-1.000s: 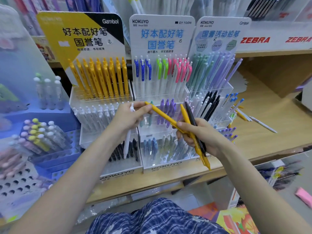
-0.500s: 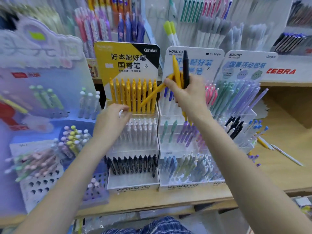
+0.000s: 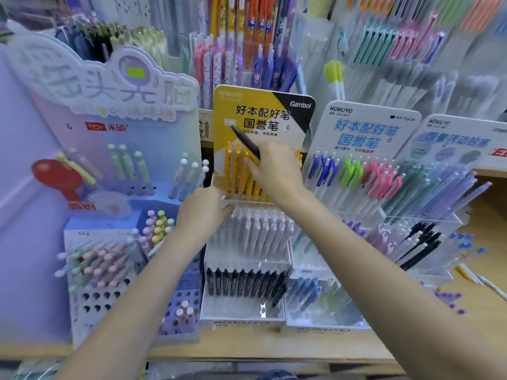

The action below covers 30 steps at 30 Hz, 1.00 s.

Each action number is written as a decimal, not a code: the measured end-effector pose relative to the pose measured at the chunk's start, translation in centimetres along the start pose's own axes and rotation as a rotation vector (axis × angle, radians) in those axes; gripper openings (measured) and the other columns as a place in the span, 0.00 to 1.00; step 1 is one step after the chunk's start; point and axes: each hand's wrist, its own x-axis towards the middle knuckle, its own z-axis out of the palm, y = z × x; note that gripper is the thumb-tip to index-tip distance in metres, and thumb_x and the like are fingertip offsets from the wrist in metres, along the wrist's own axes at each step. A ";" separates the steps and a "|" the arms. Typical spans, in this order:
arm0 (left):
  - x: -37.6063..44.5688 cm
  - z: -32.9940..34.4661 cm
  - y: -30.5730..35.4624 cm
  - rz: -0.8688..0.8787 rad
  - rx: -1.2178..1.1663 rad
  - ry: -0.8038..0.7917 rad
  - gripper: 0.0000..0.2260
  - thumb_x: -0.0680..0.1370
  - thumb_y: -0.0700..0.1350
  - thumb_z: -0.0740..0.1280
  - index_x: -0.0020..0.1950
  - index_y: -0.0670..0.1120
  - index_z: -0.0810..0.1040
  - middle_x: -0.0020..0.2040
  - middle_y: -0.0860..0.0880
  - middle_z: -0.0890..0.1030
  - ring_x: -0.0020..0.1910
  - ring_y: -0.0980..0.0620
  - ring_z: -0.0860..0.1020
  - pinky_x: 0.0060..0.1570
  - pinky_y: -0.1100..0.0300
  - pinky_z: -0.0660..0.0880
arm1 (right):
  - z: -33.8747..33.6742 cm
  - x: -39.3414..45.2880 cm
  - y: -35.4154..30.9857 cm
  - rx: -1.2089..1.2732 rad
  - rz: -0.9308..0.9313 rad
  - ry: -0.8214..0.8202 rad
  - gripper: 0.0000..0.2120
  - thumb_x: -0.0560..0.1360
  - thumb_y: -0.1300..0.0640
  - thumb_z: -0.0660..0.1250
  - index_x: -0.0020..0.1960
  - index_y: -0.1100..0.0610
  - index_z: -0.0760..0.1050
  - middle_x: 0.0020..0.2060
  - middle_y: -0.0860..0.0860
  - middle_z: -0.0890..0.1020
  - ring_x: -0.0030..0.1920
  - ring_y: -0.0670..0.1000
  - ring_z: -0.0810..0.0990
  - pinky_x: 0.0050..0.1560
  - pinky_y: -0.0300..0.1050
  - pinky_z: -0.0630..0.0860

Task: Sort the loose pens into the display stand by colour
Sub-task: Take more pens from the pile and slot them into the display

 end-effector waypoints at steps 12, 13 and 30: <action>-0.1 -0.1 -0.4 0.038 -0.057 0.009 0.13 0.78 0.51 0.63 0.54 0.43 0.79 0.49 0.43 0.80 0.48 0.43 0.77 0.36 0.58 0.67 | 0.6 1.0 -2.0 -0.209 0.075 -0.071 0.07 0.77 0.58 0.63 0.54 0.60 0.74 0.38 0.53 0.72 0.41 0.57 0.77 0.35 0.46 0.68; 0.0 -0.4 -0.5 0.042 -0.088 -0.012 0.13 0.77 0.50 0.63 0.54 0.43 0.80 0.49 0.43 0.81 0.48 0.43 0.77 0.37 0.58 0.68 | 0.4 0.8 -1.8 -0.179 0.075 -0.082 0.08 0.77 0.56 0.64 0.53 0.59 0.74 0.38 0.53 0.73 0.42 0.57 0.78 0.35 0.46 0.69; -0.7 -6.9 -0.4 -0.133 -1.348 -0.107 0.04 0.77 0.41 0.65 0.44 0.42 0.78 0.31 0.53 0.82 0.17 0.59 0.63 0.15 0.72 0.56 | -3.2 -6.2 2.0 1.082 0.259 -0.143 0.05 0.77 0.59 0.64 0.47 0.62 0.74 0.30 0.54 0.81 0.19 0.45 0.63 0.20 0.36 0.61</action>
